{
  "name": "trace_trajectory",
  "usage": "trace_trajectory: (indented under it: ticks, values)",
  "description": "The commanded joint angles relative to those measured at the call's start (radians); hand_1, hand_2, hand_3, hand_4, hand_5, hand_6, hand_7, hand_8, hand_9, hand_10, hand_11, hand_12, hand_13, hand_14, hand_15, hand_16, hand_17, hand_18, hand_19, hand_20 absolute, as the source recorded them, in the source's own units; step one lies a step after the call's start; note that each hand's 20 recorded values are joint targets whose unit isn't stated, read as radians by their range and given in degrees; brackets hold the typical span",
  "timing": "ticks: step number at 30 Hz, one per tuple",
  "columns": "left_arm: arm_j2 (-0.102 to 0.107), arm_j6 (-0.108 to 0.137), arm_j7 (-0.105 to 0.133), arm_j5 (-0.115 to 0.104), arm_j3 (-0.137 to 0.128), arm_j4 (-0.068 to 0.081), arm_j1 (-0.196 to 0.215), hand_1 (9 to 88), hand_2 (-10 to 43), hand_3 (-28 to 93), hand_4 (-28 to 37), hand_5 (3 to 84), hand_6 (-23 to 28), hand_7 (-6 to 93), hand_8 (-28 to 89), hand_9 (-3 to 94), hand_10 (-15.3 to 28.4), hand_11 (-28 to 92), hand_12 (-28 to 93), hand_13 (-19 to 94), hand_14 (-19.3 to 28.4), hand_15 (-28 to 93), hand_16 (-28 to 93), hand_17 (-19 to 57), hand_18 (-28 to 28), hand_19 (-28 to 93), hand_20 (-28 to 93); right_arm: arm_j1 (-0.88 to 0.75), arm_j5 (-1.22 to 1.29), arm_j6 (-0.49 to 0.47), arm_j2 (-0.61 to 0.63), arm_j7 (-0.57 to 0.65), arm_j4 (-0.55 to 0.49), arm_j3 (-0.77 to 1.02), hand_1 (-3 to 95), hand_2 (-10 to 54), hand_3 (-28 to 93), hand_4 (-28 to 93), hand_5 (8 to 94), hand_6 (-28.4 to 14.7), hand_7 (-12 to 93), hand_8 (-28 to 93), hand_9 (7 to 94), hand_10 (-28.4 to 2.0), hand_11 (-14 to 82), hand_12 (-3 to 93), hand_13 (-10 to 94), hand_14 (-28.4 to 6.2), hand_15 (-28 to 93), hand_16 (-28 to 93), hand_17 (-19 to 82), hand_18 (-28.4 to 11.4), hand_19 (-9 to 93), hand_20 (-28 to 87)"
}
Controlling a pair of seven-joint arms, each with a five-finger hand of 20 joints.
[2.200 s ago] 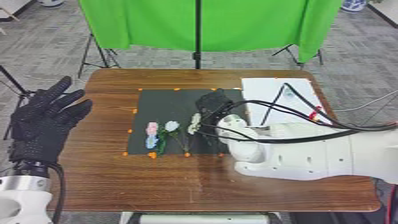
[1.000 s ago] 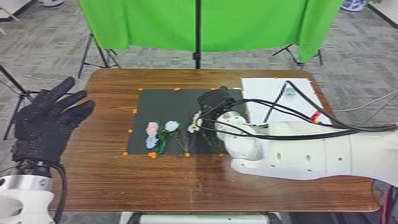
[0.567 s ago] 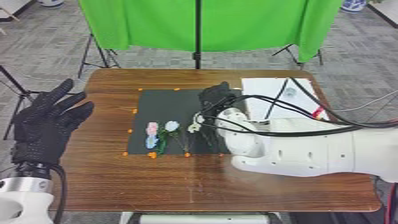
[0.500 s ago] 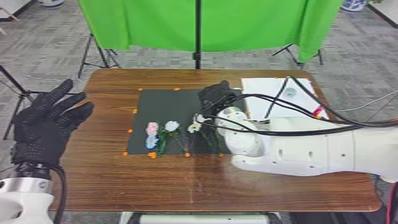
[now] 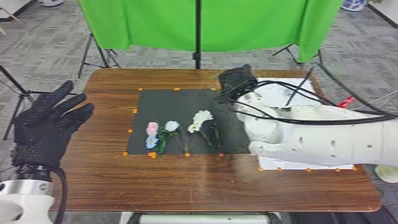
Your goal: Arrange flowers
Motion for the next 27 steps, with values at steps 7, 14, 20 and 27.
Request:
trace_trajectory:
  ticks: [7, 14, 20, 27]
  values:
    - [0.006, 0.0, 0.004, 0.002, 0.011, 0.0, 0.001, 21.2, 9.7, 77, -28.3, 35.4, 9.8, 12.5, -9, 30.3, 19.9, 27, 10, 25, 28.3, 57, -12, -5.2, 25.9, 68, 14, 0.021, 0.2, -0.03, 0.27, -0.001, 0.15, 0.079, 35.2, -9.5, 82, -28, 51.2, -2.4, 16, -13, 54.0, -16.9, 15.4, 13.7, 62, -9.2, 71, 12, 30, -19.8, 93, 25]
    - [0.012, -0.011, 0.004, 0.0, 0.015, 0.004, -0.011, 21.3, 9.7, 77, -28.3, 35.4, 9.7, 12.5, -9, 30.3, 19.9, 27, 10, 25, 28.2, 57, -12, -5.2, 25.8, 68, 14, -0.088, 0.28, -0.077, 0.263, -0.049, 0.195, 0.211, 32.5, -9.5, 83, -28, 42.9, -2.0, 15, -12, 46.9, -18.1, 12.3, 13.6, 58, -9.0, 74, 11, 28, -19.7, 92, 25]
    - [0.013, -0.015, -0.001, 0.001, 0.016, 0.008, -0.019, 21.3, 9.7, 77, -28.3, 35.3, 9.7, 12.5, -9, 30.3, 19.9, 27, 10, 25, 28.3, 57, -12, -5.2, 25.8, 68, 14, -0.164, 0.317, -0.144, 0.247, -0.079, 0.223, 0.308, 31.2, -9.5, 83, -28, 33.0, -0.6, 13, -12, 45.6, -18.7, 10.9, 13.4, 58, -9.3, 75, 9, 26, -20.7, 91, 25]
    - [0.011, -0.026, -0.007, 0.004, 0.015, 0.009, -0.02, 21.3, 9.8, 77, -28.3, 35.3, 9.7, 12.7, -9, 30.3, 19.9, 27, 10, 25, 28.3, 57, -12, -5.2, 25.8, 68, 14, -0.229, 0.332, -0.196, 0.232, -0.082, 0.233, 0.362, 29.6, -9.5, 84, -28, 28.4, 0.7, 14, -12, 45.5, -18.9, 10.8, 13.2, 58, -10.3, 75, 9, 25, -21.6, 90, 25]
